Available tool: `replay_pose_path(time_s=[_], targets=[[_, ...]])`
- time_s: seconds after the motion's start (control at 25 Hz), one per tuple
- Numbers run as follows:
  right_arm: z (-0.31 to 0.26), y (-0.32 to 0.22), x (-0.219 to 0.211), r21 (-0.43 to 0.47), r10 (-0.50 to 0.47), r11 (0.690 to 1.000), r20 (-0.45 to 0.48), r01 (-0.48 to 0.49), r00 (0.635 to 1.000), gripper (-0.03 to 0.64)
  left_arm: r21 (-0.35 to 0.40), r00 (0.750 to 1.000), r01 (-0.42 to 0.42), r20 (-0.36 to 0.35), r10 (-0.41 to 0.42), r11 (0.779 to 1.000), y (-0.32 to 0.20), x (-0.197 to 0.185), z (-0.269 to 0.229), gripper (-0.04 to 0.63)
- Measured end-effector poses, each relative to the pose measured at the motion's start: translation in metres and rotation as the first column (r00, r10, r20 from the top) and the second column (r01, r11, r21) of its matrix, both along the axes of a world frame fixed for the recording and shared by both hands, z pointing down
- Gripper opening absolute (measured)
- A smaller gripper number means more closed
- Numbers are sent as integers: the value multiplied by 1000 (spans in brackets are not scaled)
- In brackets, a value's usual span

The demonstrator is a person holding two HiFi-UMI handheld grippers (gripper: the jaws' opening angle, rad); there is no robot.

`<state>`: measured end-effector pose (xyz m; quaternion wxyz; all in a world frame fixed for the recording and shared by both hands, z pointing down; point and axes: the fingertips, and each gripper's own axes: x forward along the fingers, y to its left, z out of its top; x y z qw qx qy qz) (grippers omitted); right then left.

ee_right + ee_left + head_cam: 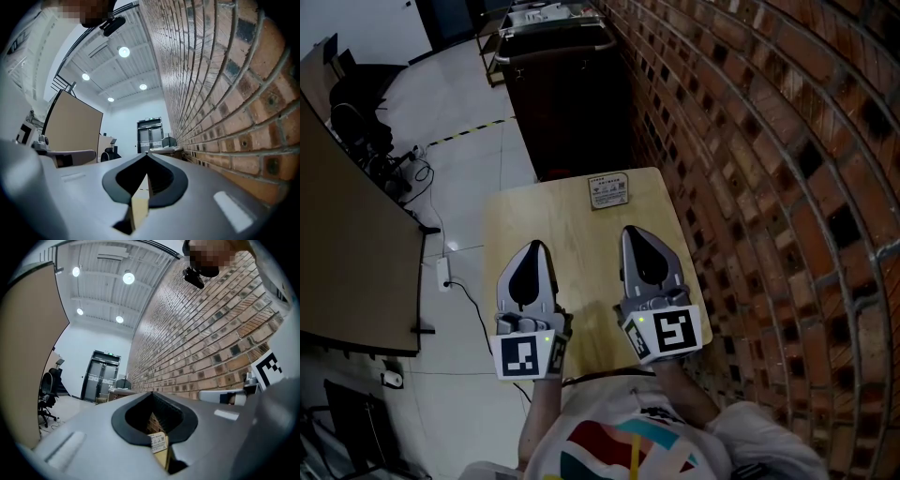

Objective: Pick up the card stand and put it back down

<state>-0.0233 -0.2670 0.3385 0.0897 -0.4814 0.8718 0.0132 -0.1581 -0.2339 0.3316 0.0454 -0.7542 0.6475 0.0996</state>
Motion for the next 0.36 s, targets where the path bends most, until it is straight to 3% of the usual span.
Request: replay_pose_path(time_s=[0.36], targets=[[3,4,1,-6,2,1000,-11,-2,1000,0,-4,998,53,-32,-53,999,6,-12,0,6]])
